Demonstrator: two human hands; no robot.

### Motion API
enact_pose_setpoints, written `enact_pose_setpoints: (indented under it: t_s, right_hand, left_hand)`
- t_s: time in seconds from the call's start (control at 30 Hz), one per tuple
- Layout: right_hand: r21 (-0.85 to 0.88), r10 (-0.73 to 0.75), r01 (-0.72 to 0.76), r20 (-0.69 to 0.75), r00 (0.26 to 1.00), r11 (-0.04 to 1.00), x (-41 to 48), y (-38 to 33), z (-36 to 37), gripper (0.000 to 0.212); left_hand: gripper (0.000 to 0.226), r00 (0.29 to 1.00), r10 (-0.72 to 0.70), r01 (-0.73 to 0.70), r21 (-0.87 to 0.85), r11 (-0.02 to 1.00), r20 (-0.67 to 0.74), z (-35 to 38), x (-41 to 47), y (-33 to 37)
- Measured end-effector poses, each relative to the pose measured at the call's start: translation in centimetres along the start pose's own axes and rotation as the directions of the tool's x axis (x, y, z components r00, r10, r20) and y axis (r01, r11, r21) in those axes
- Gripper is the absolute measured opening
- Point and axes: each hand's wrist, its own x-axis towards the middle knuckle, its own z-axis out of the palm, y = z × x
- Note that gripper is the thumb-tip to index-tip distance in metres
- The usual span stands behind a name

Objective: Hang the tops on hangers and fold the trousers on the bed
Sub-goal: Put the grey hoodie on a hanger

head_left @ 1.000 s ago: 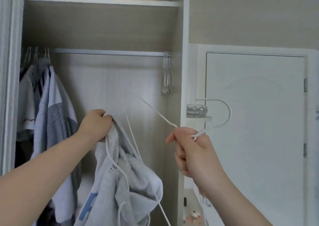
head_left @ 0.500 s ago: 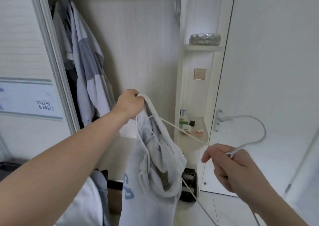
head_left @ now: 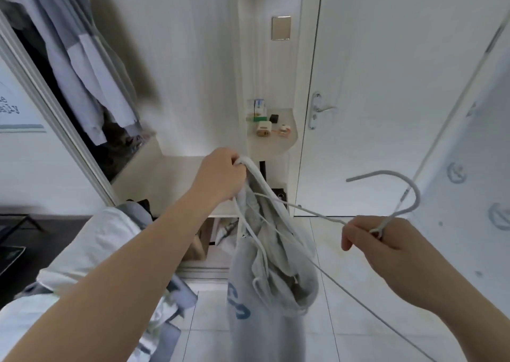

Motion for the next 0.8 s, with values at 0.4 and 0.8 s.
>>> enact_pose_setpoints:
  t_s: [0.4, 0.8]
  right_hand:
    - [0.071, 0.117, -0.119, 0.025, 0.993, 0.99, -3.2, 3.2, 1.5, 0.034]
    - [0.093, 0.036, -0.048, 0.124, 0.992, 0.995, -0.4, 4.6, 2.9, 0.034]
  left_hand:
    - [0.029, 0.991, 0.082, -0.067, -0.134, 0.989, 0.105, 5.9, -4.2, 0.1]
    - [0.03, 0.954, 0.137, -0.054, -0.3, 0.952, 0.266, 3.6, -6.6, 0.5]
